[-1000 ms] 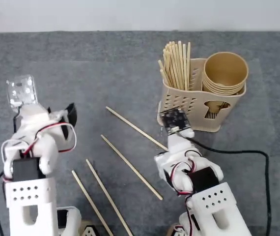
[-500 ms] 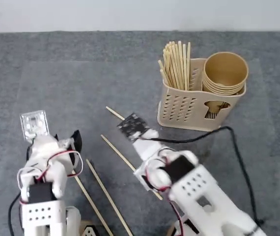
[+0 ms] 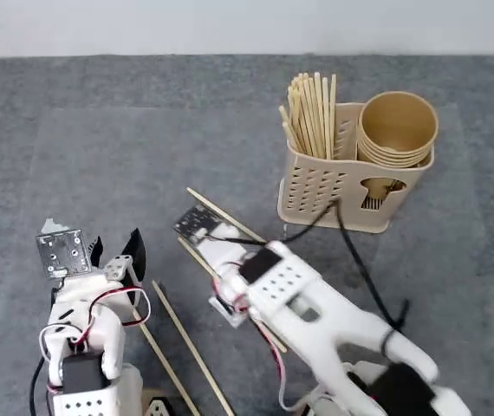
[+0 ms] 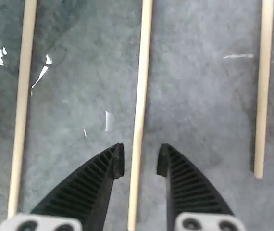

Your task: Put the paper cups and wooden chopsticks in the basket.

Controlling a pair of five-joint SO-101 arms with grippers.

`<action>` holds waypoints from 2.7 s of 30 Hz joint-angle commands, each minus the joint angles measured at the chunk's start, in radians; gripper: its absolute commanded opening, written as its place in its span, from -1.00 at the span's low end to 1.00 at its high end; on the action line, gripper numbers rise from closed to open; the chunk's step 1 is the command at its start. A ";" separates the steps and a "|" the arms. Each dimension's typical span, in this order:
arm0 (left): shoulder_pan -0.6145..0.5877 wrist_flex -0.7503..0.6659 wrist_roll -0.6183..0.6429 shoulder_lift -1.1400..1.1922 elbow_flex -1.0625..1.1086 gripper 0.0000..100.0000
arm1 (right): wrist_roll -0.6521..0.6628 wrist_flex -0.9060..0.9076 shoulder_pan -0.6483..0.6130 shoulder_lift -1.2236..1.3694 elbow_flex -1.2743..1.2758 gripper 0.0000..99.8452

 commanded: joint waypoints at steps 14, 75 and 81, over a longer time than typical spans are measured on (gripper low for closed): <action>-0.094 -0.026 -0.014 -0.020 -0.008 -0.57 | -0.032 0.007 0.024 0.463 -0.388 -0.77; -0.089 -0.023 -0.014 -0.020 -0.001 -0.57 | 0.089 -0.710 0.641 -0.398 -0.316 -0.98; -0.089 -0.023 -0.014 -0.020 -0.001 -0.57 | 0.091 -0.848 0.667 -0.400 -0.048 -0.98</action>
